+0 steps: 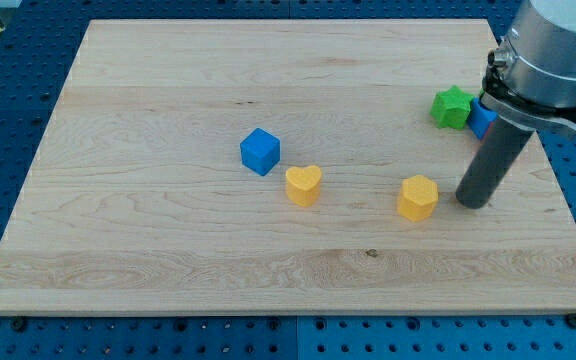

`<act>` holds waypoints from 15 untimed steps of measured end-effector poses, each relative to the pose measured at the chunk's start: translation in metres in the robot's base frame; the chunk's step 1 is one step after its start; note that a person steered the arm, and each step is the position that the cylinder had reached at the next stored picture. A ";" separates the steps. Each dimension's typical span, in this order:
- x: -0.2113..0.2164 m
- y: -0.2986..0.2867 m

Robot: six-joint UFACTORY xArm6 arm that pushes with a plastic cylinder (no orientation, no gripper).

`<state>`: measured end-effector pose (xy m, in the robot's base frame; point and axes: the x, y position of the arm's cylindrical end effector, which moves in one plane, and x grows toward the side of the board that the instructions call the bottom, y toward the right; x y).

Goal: Move the yellow hexagon to the bottom right corner of the board

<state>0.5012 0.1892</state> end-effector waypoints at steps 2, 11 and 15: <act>-0.045 -0.054; 0.053 -0.022; 0.087 0.022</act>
<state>0.5887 0.2115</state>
